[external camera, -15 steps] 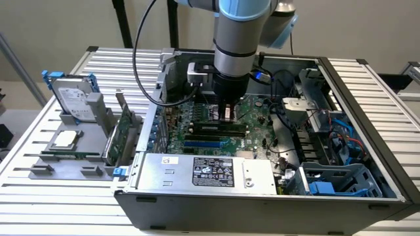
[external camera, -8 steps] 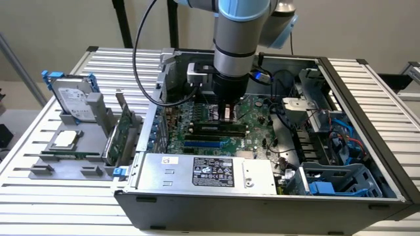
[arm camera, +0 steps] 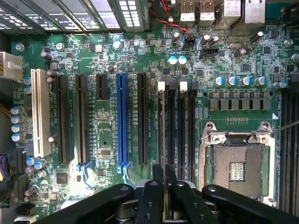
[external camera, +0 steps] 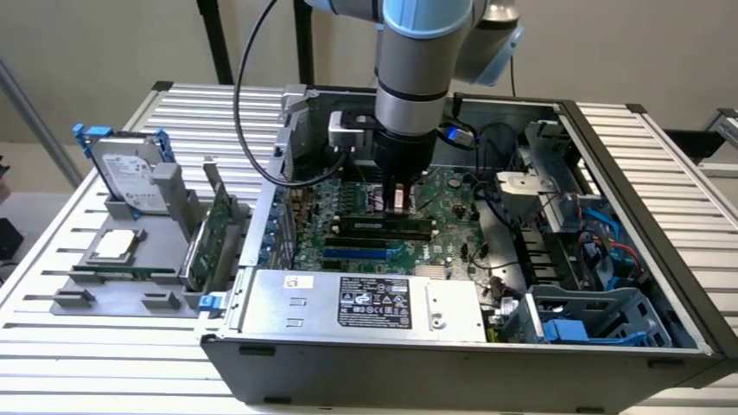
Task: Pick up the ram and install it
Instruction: 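Insert the ram into the slot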
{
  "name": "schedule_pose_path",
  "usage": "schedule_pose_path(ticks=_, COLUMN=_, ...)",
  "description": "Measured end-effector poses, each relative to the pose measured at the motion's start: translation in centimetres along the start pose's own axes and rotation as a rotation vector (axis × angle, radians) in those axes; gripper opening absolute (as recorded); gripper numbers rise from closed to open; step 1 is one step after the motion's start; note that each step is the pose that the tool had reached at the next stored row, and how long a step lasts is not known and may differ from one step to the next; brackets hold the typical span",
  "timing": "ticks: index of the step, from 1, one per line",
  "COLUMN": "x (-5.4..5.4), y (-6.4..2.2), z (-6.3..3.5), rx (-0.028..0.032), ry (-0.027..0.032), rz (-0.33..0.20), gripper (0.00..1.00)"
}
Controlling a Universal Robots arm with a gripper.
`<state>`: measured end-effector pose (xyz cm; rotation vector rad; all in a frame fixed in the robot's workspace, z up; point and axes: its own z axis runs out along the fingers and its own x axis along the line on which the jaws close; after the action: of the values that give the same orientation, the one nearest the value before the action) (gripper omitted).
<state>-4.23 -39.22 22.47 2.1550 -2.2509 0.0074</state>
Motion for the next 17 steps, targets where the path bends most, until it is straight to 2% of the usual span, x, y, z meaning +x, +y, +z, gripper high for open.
schedule_pose_path(ticks=7, x=-0.1, y=0.04, z=0.37, rx=0.0005, ry=0.0040, rz=0.000, gripper=0.00)
schedule_pose_path(ticks=8, x=-0.1, y=0.05, z=0.41, rx=0.0003, ry=0.0043, rz=0.000, gripper=1.00)
schedule_pose_path(ticks=13, x=-0.1, y=0.06, z=0.31, rx=0.0005, ry=0.0043, rz=0.000, gripper=1.00)
schedule_pose_path(ticks=17, x=0.0, y=0.08, z=-0.71, rx=0.0004, ry=0.0045, rz=0.000, gripper=1.00)
